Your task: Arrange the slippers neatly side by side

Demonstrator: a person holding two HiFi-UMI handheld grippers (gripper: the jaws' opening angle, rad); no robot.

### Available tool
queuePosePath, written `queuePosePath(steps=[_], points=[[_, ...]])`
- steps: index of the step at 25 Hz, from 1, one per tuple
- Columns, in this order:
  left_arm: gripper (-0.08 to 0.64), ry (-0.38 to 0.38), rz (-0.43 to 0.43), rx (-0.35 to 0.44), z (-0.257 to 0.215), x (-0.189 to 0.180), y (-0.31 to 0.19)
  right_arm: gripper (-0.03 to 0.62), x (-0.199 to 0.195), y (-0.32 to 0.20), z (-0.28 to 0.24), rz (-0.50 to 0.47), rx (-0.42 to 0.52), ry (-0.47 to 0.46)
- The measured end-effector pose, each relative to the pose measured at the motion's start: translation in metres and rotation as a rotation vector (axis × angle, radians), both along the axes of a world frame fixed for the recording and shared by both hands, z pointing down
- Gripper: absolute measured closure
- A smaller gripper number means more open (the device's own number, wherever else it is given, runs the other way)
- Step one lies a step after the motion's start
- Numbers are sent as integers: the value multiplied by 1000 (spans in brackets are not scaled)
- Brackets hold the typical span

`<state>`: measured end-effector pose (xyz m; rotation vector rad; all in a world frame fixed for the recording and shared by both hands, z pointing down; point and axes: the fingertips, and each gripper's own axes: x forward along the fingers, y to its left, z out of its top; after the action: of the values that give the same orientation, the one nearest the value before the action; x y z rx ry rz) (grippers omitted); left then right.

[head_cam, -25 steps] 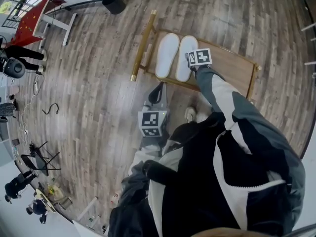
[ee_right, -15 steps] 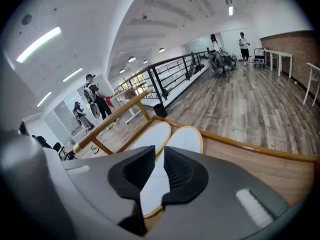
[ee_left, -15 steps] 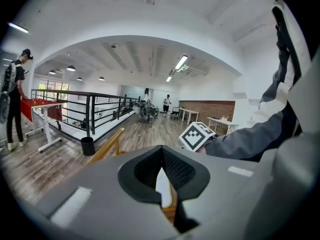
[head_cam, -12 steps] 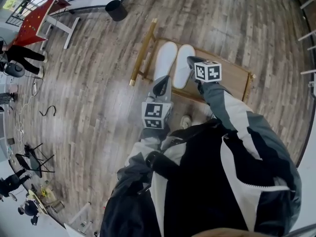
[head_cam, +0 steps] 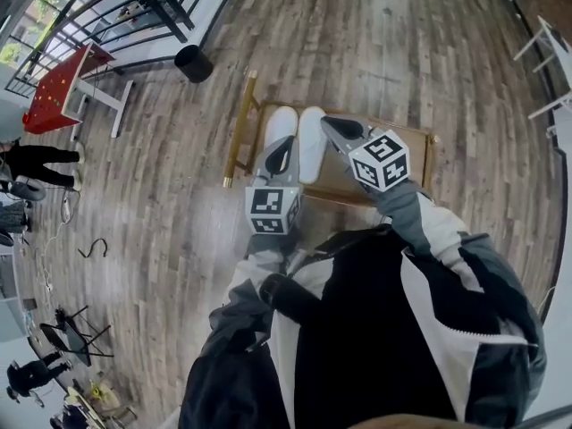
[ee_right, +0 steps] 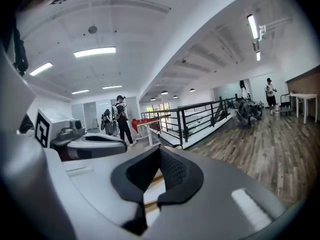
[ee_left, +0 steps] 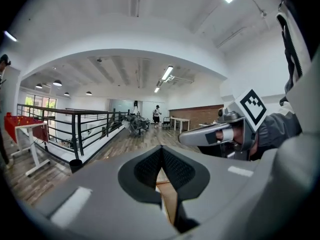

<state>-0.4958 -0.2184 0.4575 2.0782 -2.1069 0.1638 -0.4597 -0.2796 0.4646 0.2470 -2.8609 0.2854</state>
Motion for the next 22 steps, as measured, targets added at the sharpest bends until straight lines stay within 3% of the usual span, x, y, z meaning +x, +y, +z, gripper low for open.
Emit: queuePosePath(steps=[8,22], points=[[549,-18,76,60,-33,31,-12,591,46,21,-40,-4,177,-35],[549,-20,92,67,-39,50,-9,592,70,15,-33,53,167,2]])
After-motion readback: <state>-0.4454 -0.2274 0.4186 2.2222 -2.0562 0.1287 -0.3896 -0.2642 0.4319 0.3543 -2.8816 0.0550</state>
